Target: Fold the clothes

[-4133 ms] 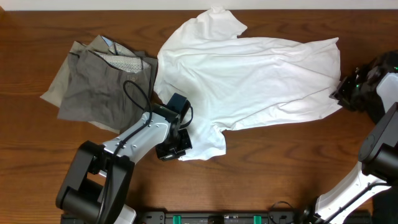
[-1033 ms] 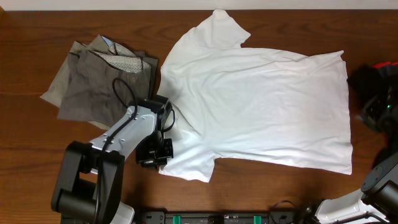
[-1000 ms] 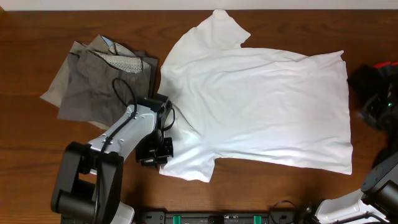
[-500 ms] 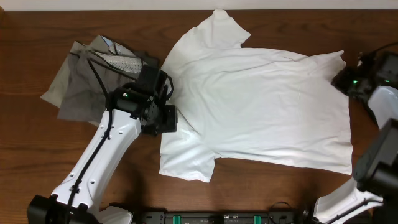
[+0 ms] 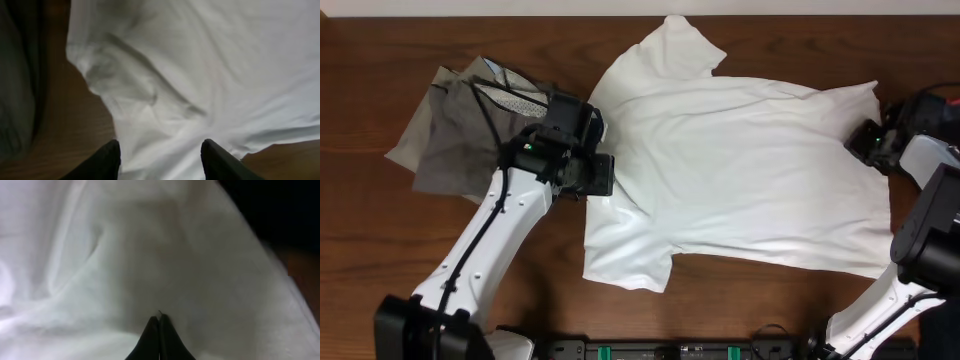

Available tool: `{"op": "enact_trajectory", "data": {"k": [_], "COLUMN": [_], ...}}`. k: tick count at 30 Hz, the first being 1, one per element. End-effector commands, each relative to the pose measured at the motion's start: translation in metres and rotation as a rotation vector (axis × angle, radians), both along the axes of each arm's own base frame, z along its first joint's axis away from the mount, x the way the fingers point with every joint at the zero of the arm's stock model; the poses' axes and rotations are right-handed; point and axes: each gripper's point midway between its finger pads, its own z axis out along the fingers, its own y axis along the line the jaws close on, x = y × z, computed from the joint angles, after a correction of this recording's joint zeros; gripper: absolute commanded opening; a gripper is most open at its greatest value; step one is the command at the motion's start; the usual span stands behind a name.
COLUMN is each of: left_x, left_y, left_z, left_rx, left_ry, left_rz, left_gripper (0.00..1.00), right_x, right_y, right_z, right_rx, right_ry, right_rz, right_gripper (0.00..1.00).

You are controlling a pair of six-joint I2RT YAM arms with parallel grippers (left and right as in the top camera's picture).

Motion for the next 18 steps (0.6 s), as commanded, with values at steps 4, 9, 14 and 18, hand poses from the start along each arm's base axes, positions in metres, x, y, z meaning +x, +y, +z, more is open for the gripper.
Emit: {"op": "enact_trajectory", "data": {"k": [4,9,14,18], "left_x": [-0.002,0.001,-0.006,-0.021], "left_y": [-0.003,-0.01,-0.009,-0.003], "left_z": [-0.04,-0.074,-0.106,-0.121], "left_rx": [0.015,0.037,0.086,0.118], "left_ry": [0.103,0.164,0.245,0.334], "left_rz": [-0.026,-0.043,-0.061,-0.061], "left_gripper": [0.55,0.64,0.52,0.08], "right_x": [-0.029,-0.009,-0.001,0.0], "right_y": [-0.012,0.016,0.028,0.029], "right_z": [-0.035,-0.011,0.022,0.048], "right_rx": [0.059,0.219,0.264,0.247], "right_ry": [0.097,-0.019,-0.101,-0.141], "right_rz": [-0.003,0.107,0.151,0.16], "right_gripper": [0.18,0.29,0.31,0.3]}}
